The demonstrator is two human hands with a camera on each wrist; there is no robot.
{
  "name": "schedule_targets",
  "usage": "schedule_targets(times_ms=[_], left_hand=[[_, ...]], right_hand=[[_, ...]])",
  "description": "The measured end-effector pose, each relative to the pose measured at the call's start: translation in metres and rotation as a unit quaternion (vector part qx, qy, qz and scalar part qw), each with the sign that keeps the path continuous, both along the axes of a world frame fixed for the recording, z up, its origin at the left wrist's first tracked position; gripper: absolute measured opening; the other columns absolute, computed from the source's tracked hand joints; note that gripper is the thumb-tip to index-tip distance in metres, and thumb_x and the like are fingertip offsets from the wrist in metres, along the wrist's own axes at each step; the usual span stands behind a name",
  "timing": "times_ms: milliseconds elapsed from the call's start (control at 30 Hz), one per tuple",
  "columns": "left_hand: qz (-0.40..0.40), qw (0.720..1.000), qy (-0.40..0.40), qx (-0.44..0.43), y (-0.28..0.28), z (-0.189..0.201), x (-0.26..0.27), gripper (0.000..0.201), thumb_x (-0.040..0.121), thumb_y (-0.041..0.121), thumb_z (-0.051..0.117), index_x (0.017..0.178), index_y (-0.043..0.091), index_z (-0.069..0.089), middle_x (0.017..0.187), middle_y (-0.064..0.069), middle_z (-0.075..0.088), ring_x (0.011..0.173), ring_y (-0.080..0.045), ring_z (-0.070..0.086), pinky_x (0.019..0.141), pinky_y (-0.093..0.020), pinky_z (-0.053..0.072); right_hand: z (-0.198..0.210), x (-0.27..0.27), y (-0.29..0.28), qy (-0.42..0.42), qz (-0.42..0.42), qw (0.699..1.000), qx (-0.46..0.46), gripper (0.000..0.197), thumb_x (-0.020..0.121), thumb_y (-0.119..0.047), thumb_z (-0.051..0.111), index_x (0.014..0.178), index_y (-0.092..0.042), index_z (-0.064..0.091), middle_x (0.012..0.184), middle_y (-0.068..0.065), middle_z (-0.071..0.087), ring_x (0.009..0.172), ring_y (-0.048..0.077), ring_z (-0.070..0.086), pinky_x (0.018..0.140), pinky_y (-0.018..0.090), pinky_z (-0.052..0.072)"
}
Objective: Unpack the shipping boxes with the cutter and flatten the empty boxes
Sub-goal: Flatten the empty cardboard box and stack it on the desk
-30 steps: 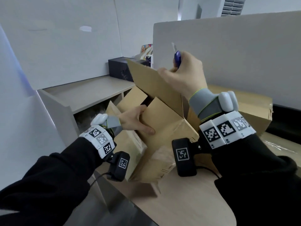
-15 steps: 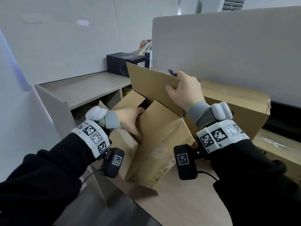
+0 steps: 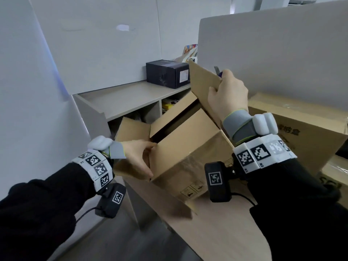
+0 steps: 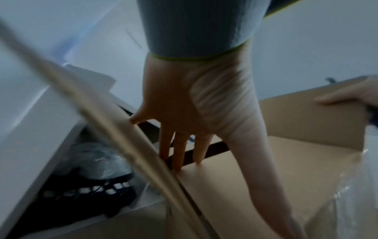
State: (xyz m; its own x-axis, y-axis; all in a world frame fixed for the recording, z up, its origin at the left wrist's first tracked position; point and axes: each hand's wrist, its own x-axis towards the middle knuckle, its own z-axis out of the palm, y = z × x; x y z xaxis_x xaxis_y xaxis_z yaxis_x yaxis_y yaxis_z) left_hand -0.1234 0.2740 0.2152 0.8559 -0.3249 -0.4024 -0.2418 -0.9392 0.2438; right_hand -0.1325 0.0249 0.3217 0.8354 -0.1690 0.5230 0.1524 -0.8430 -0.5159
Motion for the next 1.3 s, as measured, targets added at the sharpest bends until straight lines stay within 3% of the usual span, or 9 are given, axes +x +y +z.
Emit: schedule_targets(times_ms=[167, 267, 500, 667, 767, 933, 1067, 1167, 1300], left_hand=[[0.054, 0.998, -0.004, -0.024, -0.004, -0.031, 0.004, 0.142, 0.053, 0.060, 0.084, 0.153, 0.019, -0.008, 0.159, -0.001, 0.008, 0.146, -0.019, 0.015, 0.118, -0.036, 0.021], [0.076, 0.995, -0.024, -0.065, -0.009, -0.043, 0.004, 0.154, 0.034, 0.068, 0.084, 0.150, 0.027, -0.007, 0.156, -0.005, 0.016, 0.142, -0.022, 0.025, 0.114, -0.042, 0.030], [0.129, 0.973, -0.147, -0.121, 0.021, -0.041, 0.006, 0.074, 0.052, 0.053, 0.088, 0.110, 0.019, 0.058, 0.107, 0.003, 0.063, 0.099, -0.018, 0.059, 0.080, -0.031, 0.048], [0.157, 0.956, -0.117, -0.217, 0.055, -0.033, 0.000, 0.033, 0.061, 0.029, 0.090, 0.076, 0.028, 0.061, 0.081, 0.015, 0.062, 0.074, -0.001, 0.059, 0.068, -0.015, 0.049], [0.170, 0.949, -0.044, -0.261, 0.077, -0.038, -0.004, 0.035, 0.064, 0.026, 0.088, 0.086, 0.032, 0.062, 0.088, 0.019, 0.064, 0.081, 0.005, 0.059, 0.078, -0.018, 0.051], [0.228, 0.929, 0.077, -0.283, 0.095, -0.066, -0.006, 0.051, 0.057, 0.031, 0.091, 0.100, 0.020, 0.066, 0.103, 0.001, 0.069, 0.099, -0.017, 0.063, 0.088, -0.026, 0.049], [0.290, 0.911, 0.125, -0.265, 0.111, -0.113, -0.004, 0.098, 0.020, 0.057, 0.093, 0.108, 0.028, 0.060, 0.120, 0.000, 0.065, 0.113, -0.022, 0.058, 0.105, -0.041, 0.043], [0.317, 0.903, 0.156, -0.246, 0.108, -0.116, -0.017, 0.085, 0.054, 0.037, 0.093, 0.126, 0.017, 0.053, 0.123, -0.006, 0.061, 0.111, -0.025, 0.058, 0.094, -0.041, 0.052], [0.291, 0.913, 0.175, -0.224, 0.110, -0.125, -0.025, 0.055, 0.081, 0.017, 0.075, 0.130, 0.012, 0.049, 0.122, -0.011, 0.060, 0.101, -0.021, 0.058, 0.071, -0.024, 0.053]], right_hand=[[-0.014, 0.002, 0.033, 0.041, 0.045, 0.998, 0.025, 0.021, 0.094, -0.018, 0.047, 0.112, -0.008, 0.044, 0.108, 0.014, 0.060, 0.097, 0.036, 0.057, 0.070, 0.035, 0.039], [-0.023, 0.004, 0.045, 0.047, 0.057, 0.997, 0.019, 0.019, 0.095, -0.018, 0.046, 0.111, -0.010, 0.043, 0.109, 0.014, 0.061, 0.096, 0.037, 0.057, 0.068, 0.034, 0.037], [-0.028, 0.003, 0.058, 0.049, 0.044, 0.998, -0.003, 0.019, 0.094, -0.013, 0.044, 0.113, -0.009, 0.042, 0.098, 0.012, 0.058, 0.090, 0.038, 0.056, 0.067, 0.037, 0.038], [-0.015, -0.005, 0.080, 0.014, 0.058, 0.998, 0.025, 0.021, 0.089, -0.011, 0.046, 0.110, -0.009, 0.044, 0.097, 0.012, 0.059, 0.087, 0.035, 0.054, 0.073, 0.041, 0.048], [-0.006, -0.009, 0.100, -0.001, 0.080, 0.995, 0.054, 0.022, 0.086, -0.016, 0.050, 0.107, -0.008, 0.046, 0.088, 0.004, 0.053, 0.083, 0.031, 0.053, 0.072, 0.040, 0.049], [-0.023, -0.013, 0.134, 0.074, 0.161, 0.984, -0.009, 0.027, 0.086, -0.033, 0.059, 0.094, -0.010, 0.048, 0.074, -0.003, 0.046, 0.069, 0.021, 0.047, 0.055, 0.027, 0.032], [-0.061, -0.002, 0.151, 0.161, 0.194, 0.966, -0.059, 0.057, 0.073, -0.063, 0.068, 0.066, -0.019, 0.032, 0.066, -0.006, 0.040, 0.054, 0.010, 0.032, 0.051, 0.024, 0.023], [-0.094, 0.007, 0.155, 0.269, 0.216, 0.937, -0.058, 0.062, 0.063, -0.068, 0.072, 0.070, -0.021, 0.033, 0.088, -0.006, 0.056, 0.060, 0.011, 0.039, 0.054, 0.024, 0.029], [-0.115, 0.009, 0.153, 0.353, 0.221, 0.896, -0.151, 0.064, 0.062, -0.073, 0.069, 0.079, -0.018, 0.041, 0.076, -0.005, 0.043, 0.064, 0.010, 0.039, 0.055, 0.025, 0.030]])
